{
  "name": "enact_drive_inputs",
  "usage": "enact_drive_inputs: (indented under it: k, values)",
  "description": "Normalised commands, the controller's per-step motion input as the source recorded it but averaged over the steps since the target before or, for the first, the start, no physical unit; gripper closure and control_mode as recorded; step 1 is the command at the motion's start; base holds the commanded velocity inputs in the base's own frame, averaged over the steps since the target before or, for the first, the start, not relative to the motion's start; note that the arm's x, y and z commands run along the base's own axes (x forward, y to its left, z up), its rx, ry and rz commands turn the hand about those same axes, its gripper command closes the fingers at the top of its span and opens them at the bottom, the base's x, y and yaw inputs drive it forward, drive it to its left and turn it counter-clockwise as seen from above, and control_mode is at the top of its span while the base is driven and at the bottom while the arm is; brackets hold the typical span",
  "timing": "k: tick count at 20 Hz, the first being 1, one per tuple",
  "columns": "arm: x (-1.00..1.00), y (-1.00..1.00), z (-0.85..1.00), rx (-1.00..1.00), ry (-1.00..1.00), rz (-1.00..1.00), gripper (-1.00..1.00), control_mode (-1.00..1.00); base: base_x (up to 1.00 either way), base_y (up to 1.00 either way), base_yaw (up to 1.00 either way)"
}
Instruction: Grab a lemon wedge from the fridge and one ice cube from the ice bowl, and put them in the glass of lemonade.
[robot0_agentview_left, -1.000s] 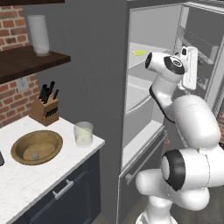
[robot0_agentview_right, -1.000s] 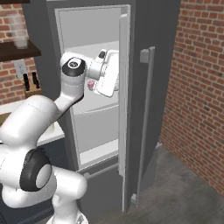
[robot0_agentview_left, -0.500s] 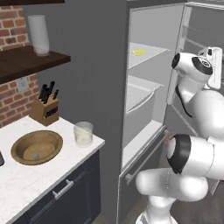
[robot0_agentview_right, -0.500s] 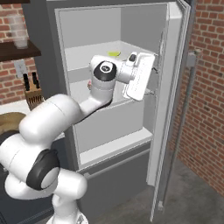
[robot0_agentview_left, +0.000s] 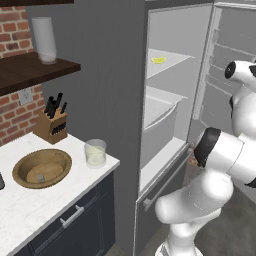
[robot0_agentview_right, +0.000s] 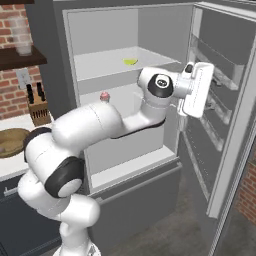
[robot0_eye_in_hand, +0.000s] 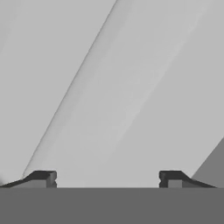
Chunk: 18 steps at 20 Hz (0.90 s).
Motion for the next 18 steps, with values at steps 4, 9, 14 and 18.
enact_drive_inputs:
  k: [4,9,14,18]
  values:
    - [0.23,-0.72,0.46,0.00,0.00,0.14,-1.00,-1.00,0.00,0.00,0.00]
    - [-0.06,0.10,0.56,0.00,-0.06,0.13,-1.00,-1.00,0.00,0.00,0.00]
    - [-0.38,0.43,0.41,0.00,-0.13,0.09,-1.00,-1.00,0.00,0.00,0.00]
    - [-0.44,0.68,0.19,0.01,-0.24,0.05,-1.00,-1.00,0.00,0.00,0.00]
